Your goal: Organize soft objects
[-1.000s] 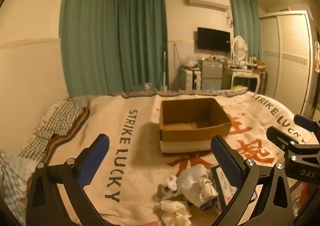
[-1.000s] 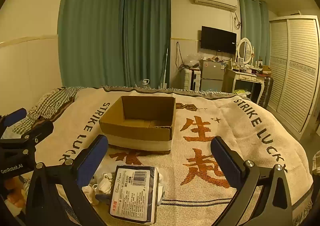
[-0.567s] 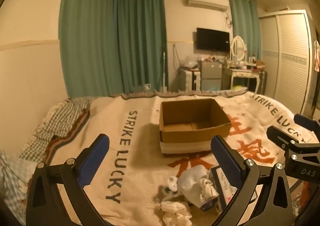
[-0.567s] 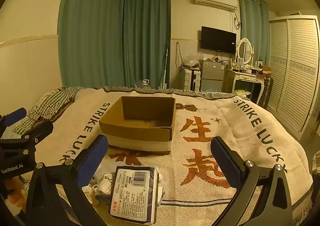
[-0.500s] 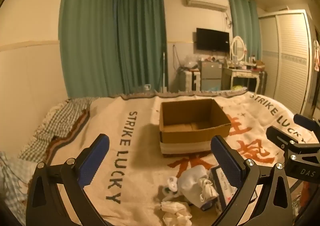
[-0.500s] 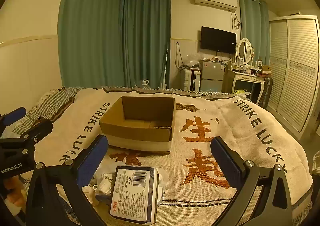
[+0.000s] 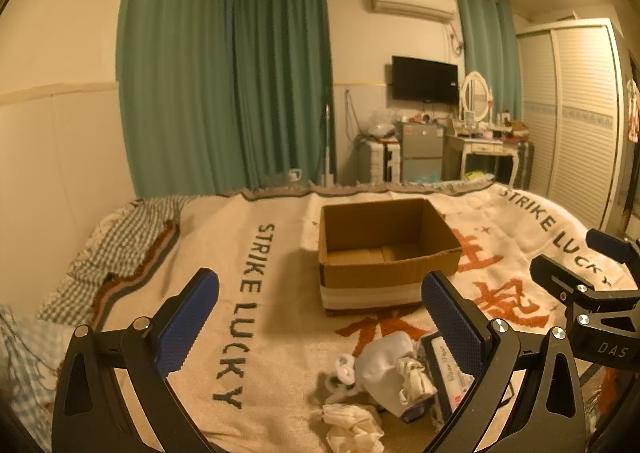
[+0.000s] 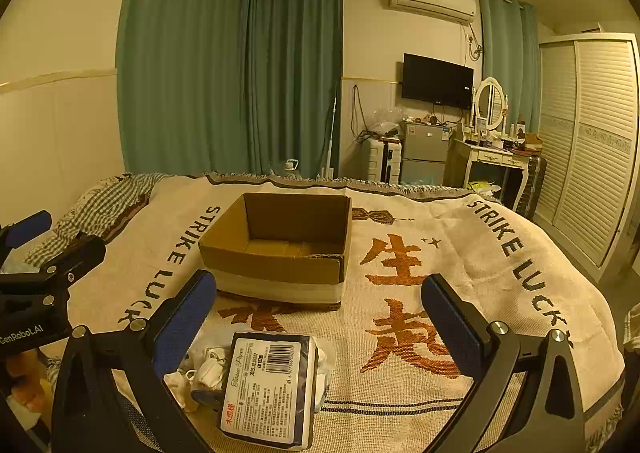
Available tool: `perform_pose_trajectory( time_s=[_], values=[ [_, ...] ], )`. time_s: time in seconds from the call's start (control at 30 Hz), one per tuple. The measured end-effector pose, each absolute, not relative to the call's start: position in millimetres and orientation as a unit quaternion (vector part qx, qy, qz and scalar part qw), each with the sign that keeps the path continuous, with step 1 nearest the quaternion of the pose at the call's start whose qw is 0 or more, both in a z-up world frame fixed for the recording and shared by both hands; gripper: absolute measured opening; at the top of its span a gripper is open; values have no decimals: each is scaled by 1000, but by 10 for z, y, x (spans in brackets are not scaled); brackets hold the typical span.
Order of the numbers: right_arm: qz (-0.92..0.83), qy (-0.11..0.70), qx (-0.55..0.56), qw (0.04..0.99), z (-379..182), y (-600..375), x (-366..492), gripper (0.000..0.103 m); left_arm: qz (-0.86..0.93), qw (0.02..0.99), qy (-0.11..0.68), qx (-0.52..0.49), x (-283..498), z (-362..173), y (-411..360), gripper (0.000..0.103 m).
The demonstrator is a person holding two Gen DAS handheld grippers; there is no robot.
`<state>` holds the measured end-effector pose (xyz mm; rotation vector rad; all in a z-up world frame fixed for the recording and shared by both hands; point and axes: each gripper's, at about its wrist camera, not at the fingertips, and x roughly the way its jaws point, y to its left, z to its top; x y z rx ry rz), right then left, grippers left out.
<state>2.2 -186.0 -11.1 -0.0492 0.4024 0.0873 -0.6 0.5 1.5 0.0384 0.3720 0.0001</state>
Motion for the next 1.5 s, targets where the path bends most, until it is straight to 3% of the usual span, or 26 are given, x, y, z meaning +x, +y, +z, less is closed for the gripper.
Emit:
perform_pose_trajectory(
  time_s=[1.5],
  values=[
    [45, 205, -30, 977, -172, -1846, 34, 103, 1, 981, 194, 20, -26, -62, -18, 103]
  ],
)
